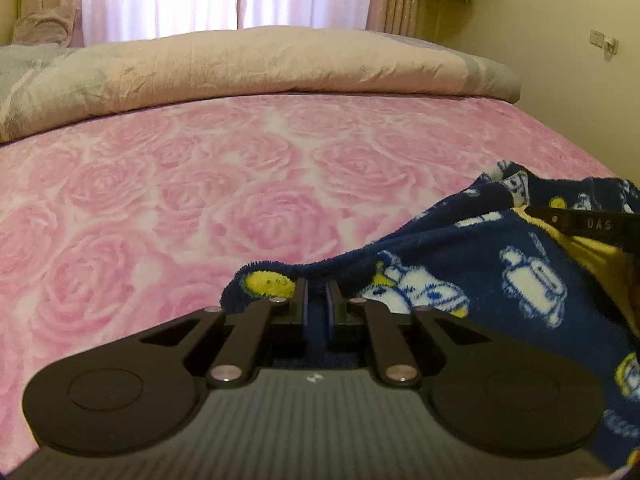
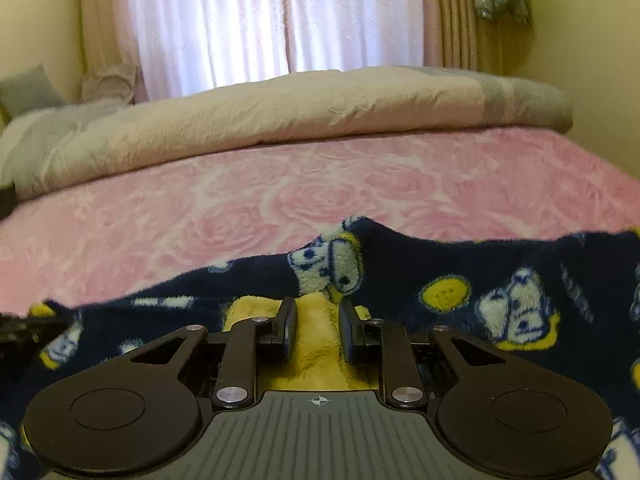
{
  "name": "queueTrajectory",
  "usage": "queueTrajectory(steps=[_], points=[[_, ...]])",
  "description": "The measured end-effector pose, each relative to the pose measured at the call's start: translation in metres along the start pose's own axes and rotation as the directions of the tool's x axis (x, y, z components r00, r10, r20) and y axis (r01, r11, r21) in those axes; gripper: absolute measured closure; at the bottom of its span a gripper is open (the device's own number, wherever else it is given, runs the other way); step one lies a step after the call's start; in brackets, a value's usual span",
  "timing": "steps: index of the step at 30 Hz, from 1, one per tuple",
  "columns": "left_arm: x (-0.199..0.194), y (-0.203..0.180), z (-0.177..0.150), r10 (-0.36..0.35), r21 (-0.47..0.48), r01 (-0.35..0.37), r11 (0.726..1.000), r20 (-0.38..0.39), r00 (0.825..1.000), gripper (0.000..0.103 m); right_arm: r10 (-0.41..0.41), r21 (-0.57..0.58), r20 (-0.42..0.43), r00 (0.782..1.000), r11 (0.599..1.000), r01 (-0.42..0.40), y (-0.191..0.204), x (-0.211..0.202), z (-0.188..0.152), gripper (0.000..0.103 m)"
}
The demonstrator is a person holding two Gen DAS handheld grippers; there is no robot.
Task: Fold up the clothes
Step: 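Lay the folded cuffs onto the pants with both tools and release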
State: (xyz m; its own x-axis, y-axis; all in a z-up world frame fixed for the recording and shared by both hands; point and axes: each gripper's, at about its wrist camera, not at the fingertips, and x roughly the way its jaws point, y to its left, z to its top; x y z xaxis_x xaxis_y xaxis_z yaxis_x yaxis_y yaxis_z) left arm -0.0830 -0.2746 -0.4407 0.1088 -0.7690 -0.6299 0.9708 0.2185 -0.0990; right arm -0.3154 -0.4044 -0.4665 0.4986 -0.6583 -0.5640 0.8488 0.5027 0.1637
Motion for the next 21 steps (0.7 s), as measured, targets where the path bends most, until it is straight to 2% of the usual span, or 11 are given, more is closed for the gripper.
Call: queueTrajectory(steps=[2, 3, 4, 6, 7, 10, 14, 15, 17, 19, 21], points=[[-0.012, 0.006, 0.007, -0.004, -0.040, 0.004, 0.999, -0.001, 1.000, 0.094, 0.028, 0.111, -0.009, 1.000, 0.993, -0.027, -0.016, -0.005, 0.009, 0.083], [-0.023, 0.010, 0.008, 0.013, -0.062, -0.012, 0.998, 0.008, 1.000, 0.094, 0.003, 0.155, -0.011, 1.000, 0.988, -0.001, -0.021, -0.015, 0.013, 0.083], [-0.035, 0.014, 0.008, 0.031, -0.083, -0.029, 0.996, 0.018, 0.999, 0.094, -0.060, 0.165, -0.010, 0.998, 0.984, 0.061, -0.024, -0.025, 0.018, 0.083], [-0.061, 0.016, 0.002, 0.048, -0.106, -0.044, 0.993, 0.029, 0.998, 0.095, -0.195, 0.081, 0.030, 0.980, 0.978, 0.192, -0.023, -0.051, 0.021, 0.083], [-0.075, 0.015, -0.002, 0.046, -0.110, -0.042, 0.993, 0.035, 0.998, 0.095, -0.222, 0.042, 0.060, 0.973, 0.975, 0.220, -0.022, -0.066, 0.021, 0.083], [-0.109, -0.003, -0.017, -0.014, -0.073, 0.017, 0.997, 0.044, 0.999, 0.094, -0.115, 0.018, 0.106, 0.988, 0.993, 0.114, -0.018, -0.114, 0.011, 0.083], [-0.125, -0.035, -0.046, -0.045, 0.032, 0.045, 0.998, -0.010, 0.999, 0.093, -0.022, -0.092, 0.081, 0.997, 0.995, 0.029, 0.003, -0.140, -0.023, 0.083], [-0.122, -0.041, -0.055, -0.037, 0.053, 0.039, 0.998, -0.040, 0.998, 0.093, -0.027, -0.085, 0.077, 0.997, 0.996, 0.034, 0.001, -0.141, -0.024, 0.083], [-0.118, -0.042, -0.068, -0.002, 0.038, 0.005, 0.999, -0.086, 0.996, 0.093, -0.039, -0.071, 0.070, 0.997, 0.997, 0.044, -0.002, -0.144, -0.027, 0.083], [-0.125, -0.039, -0.067, 0.006, -0.007, -0.007, 1.000, -0.079, 0.997, 0.093, -0.050, -0.056, 0.063, 0.997, 0.997, 0.053, -0.005, -0.146, -0.029, 0.083], [-0.137, -0.042, -0.061, 0.039, 0.001, -0.039, 0.999, -0.057, 0.998, 0.094, -0.061, -0.042, 0.055, 0.997, 0.997, 0.063, -0.008, -0.148, -0.032, 0.083]])
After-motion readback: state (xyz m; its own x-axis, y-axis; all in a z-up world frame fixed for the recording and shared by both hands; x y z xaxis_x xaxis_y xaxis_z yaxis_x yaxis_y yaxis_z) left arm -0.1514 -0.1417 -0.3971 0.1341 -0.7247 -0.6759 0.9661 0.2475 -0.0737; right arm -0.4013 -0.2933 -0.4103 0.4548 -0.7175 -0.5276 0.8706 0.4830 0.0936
